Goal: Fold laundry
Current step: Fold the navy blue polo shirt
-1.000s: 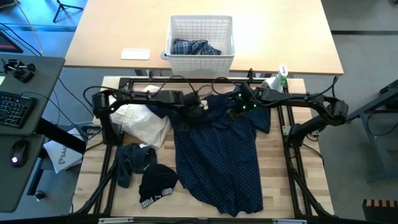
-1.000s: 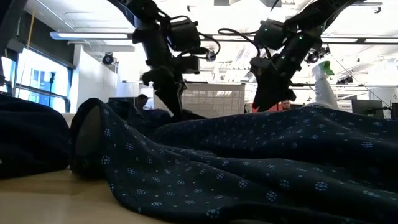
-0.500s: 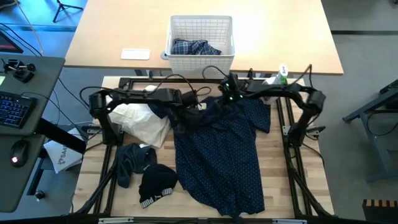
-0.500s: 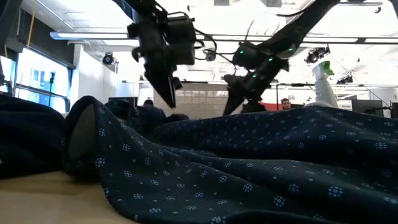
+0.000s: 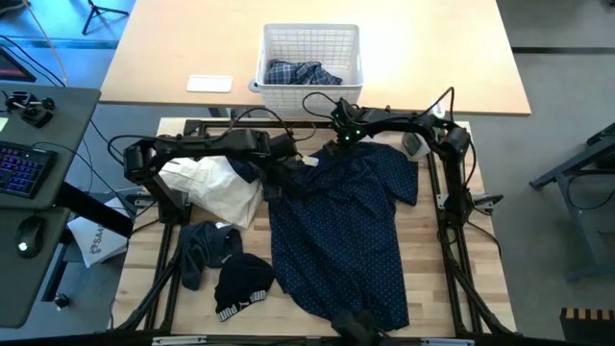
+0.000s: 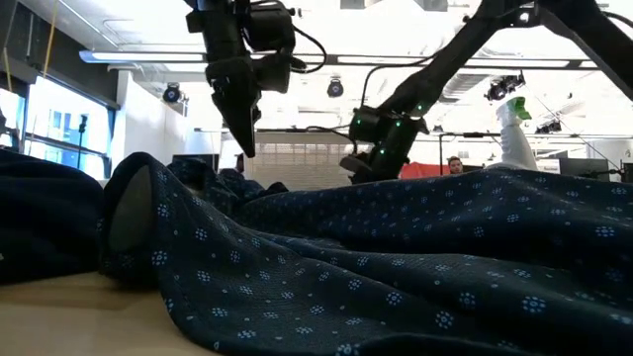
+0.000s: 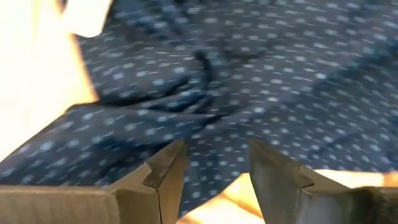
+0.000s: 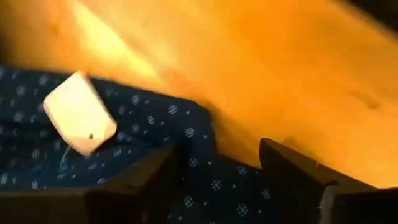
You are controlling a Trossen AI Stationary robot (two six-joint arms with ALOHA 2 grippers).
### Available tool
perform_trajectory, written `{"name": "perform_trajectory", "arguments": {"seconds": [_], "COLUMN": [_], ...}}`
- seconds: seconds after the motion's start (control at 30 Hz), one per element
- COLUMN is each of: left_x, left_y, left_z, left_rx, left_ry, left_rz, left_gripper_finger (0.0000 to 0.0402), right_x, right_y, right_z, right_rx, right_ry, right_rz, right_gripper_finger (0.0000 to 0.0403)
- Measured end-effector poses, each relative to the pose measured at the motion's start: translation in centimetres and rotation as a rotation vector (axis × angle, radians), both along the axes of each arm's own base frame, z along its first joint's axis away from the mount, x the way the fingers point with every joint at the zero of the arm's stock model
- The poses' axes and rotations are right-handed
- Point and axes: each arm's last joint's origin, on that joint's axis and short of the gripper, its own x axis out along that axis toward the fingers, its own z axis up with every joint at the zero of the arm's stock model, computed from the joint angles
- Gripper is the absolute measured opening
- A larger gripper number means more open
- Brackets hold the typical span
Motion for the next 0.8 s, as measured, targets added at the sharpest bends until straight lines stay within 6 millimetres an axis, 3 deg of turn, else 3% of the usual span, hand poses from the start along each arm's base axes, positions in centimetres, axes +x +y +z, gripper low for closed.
{"name": "perform_trajectory", "arguments": {"seconds": [0.13, 0.27, 0.43, 0.63, 0.8], "left_x": [-0.3, -0.5, -0.1, 1.3, 3.0], "left_y": [0.8, 1.5, 2.3, 2.7, 3.9], "left_z": [0.1, 0.1, 0.3, 0.3, -1.6], "left_rx": [0.039, 0.048, 0.061, 0.007, -0.139], "left_ry": [0.014, 0.01, -0.056, -0.19, -0.266], "left_rz": [0.081, 0.119, 0.159, 0.255, 0.384], "left_gripper_finger": [0.0158, 0.0158, 0.0158, 0.0159, 0.0159], "right_x": [-0.8, -2.2, -3.7, -6.1, -7.9], "right_y": [0.9, 3.7, 7.4, 10.7, 12.2], "right_z": [0.2, 1.5, 4.3, 4.1, 3.2], "right_rx": [0.156, 0.313, 0.324, 0.215, 0.162], "right_ry": [-0.016, 0.063, 0.097, 0.005, -0.091], "right_rz": [0.139, 0.327, 0.504, 0.488, 0.344], "right_gripper_finger": [0.0174, 0.0131, 0.0102, 0.0085, 0.0073]}}
